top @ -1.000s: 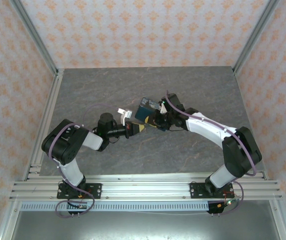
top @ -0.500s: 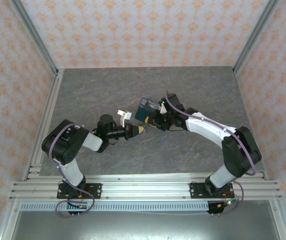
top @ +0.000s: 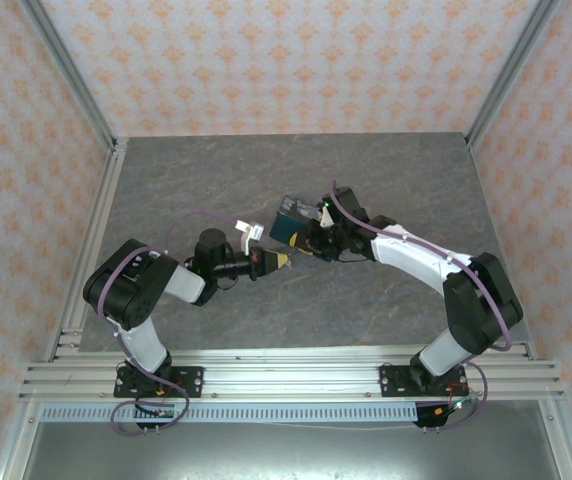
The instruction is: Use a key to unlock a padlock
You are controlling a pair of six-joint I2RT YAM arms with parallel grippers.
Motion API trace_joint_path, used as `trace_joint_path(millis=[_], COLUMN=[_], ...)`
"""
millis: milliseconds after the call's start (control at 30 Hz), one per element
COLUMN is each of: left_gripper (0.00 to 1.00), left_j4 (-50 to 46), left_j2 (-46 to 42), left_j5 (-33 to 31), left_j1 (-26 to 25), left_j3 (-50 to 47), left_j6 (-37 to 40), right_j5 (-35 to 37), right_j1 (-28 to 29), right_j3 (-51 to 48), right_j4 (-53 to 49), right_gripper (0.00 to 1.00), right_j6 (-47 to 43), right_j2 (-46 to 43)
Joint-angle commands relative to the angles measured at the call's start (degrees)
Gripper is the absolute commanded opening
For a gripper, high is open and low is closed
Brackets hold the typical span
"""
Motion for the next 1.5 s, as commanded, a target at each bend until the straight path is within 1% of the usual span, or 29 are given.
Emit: trace_joint_path(millis=[0, 167, 467, 700, 1100, 1467], left_gripper=[0.0, 0.0, 0.0, 0.0, 0.0, 0.0], left_j4=[2.1, 2.0, -0.2, -4.5, -2.3, -3.1], left_j2=[-1.2, -1.9, -3.5, -4.1, -4.7, -6.5], left_j5=[0.8, -0.2, -2.2, -4.5, -6.8, -9.1], left_j1=[-0.4, -0.3, -0.5, -1.1, -1.5, -1.6], left_j3=[1.0, 0.8, 0.6, 1.2, -0.1, -0.3], left_j6=[-0.1, 0.1, 2.9, 6.6, 6.7, 8.1], right_j5=[-0.4, -0.3, -0.9, -1.5, -1.7, -2.2], right_j1=[-0.2, -0.2, -0.2, -0.2, -0.2, -0.2], right_j3=[2.1, 1.9, 2.8, 3.3, 3.4, 3.6], right_j4=[1.6, 1.4, 0.7, 0.6, 0.3, 0.4], right_gripper=[0.0, 0.0, 0.0, 0.0, 0.0, 0.0], right_j6=[0.1, 0.1, 0.6, 1.4, 1.9, 2.3], right_j2=[0.1, 0.2, 0.6, 0.6, 1.1, 1.4])
